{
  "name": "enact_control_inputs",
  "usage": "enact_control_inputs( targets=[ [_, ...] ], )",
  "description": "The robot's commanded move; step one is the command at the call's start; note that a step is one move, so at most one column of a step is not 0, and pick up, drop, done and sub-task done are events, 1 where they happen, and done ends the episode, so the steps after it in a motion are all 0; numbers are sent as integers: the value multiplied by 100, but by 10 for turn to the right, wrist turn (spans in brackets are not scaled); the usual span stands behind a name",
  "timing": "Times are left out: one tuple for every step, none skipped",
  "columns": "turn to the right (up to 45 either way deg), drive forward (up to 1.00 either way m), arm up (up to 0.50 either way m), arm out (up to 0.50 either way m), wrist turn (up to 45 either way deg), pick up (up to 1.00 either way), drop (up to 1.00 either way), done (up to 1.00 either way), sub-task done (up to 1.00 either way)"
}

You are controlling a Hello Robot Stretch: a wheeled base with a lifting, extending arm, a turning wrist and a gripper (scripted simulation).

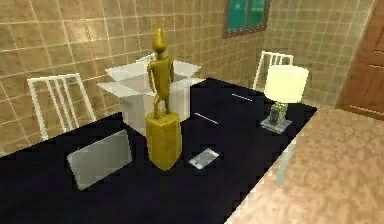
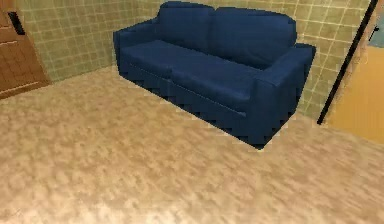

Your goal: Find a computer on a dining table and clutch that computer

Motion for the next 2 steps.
enact_control_inputs(
  targets=[
    [-450,0,0,0,0,0,0,0,0],
    [-450,0,0,0,0,0,0,0,0]
  ],
)
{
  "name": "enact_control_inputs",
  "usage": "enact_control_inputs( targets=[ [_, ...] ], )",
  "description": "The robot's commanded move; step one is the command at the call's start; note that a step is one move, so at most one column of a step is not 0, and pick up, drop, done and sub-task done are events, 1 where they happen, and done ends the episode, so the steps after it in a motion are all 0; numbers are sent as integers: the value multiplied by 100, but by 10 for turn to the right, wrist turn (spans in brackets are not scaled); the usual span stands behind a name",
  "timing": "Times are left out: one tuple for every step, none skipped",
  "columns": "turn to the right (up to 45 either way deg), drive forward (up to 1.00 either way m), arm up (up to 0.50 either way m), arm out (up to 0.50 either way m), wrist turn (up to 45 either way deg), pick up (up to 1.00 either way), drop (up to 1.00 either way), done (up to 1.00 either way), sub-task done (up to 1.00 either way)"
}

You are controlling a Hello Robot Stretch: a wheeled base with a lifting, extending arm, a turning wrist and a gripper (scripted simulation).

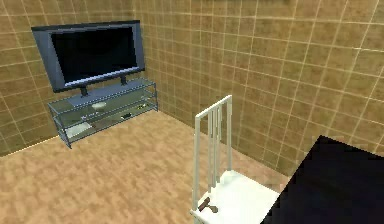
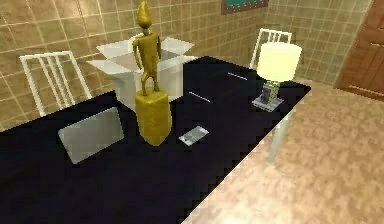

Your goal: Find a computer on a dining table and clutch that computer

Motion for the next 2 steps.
enact_control_inputs(
  targets=[
    [-240,0,0,0,0,0,0,0,0],
    [0,0,50,0,0,0,0,0,0]
  ],
)
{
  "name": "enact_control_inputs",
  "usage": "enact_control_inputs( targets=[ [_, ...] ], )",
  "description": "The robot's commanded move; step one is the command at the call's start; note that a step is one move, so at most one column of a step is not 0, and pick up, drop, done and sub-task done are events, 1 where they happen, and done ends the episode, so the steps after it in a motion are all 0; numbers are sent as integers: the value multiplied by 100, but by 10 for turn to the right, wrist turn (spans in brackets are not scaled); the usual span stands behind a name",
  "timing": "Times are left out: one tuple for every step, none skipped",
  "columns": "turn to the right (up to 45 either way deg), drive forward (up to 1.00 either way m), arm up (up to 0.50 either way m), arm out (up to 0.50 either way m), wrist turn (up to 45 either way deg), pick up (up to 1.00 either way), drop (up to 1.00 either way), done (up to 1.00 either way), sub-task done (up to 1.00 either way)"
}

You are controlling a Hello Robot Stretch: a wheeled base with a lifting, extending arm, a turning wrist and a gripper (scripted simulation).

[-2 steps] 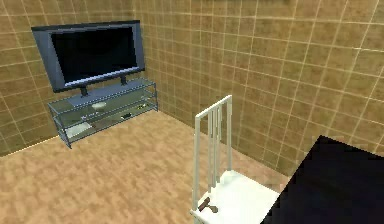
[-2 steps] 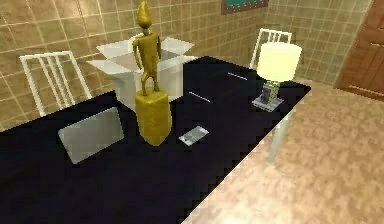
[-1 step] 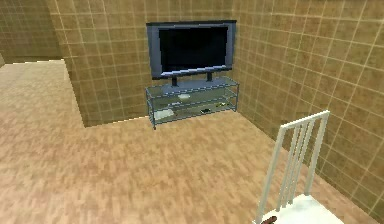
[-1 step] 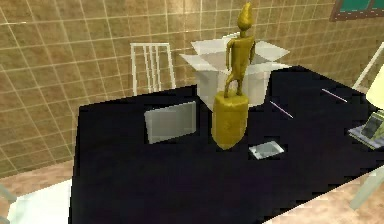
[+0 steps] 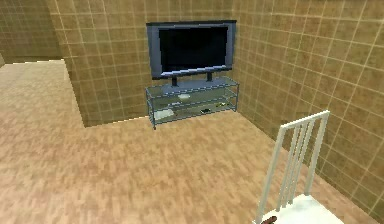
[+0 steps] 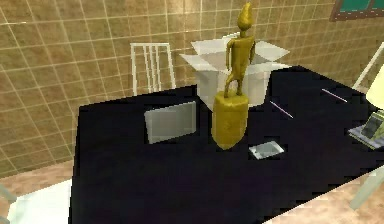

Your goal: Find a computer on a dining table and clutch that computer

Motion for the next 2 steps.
enact_control_inputs(
  targets=[
    [0,0,38,0,0,0,0,0,0],
    [0,0,0,50,0,0,0,0,0]
  ],
)
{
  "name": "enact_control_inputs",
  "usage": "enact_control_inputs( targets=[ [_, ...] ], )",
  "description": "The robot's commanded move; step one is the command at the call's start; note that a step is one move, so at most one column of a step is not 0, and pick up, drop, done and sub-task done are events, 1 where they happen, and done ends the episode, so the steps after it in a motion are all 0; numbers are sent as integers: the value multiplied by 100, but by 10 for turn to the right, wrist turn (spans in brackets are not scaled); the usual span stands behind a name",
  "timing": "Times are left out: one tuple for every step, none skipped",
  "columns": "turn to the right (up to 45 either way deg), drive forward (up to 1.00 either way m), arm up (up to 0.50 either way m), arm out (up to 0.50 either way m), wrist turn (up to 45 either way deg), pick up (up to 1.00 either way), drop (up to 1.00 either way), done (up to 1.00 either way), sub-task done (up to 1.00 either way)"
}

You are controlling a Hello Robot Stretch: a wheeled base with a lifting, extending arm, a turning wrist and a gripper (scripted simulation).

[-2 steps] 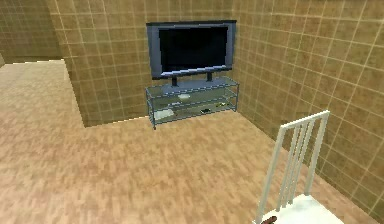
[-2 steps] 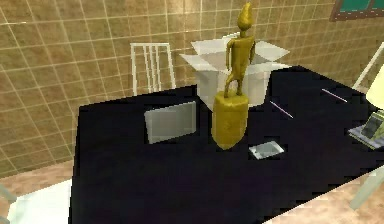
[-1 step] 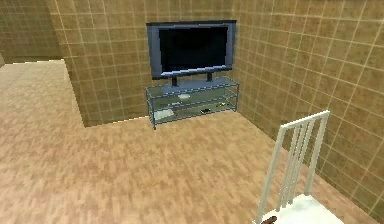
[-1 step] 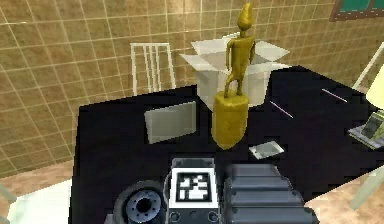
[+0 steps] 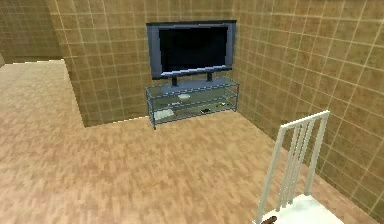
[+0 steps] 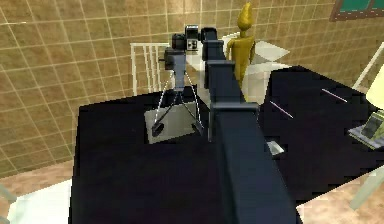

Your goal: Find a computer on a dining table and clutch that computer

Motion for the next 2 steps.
enact_control_inputs(
  targets=[
    [0,0,0,0,450,0,0,0,0],
    [0,0,0,0,450,0,0,0,0]
  ],
)
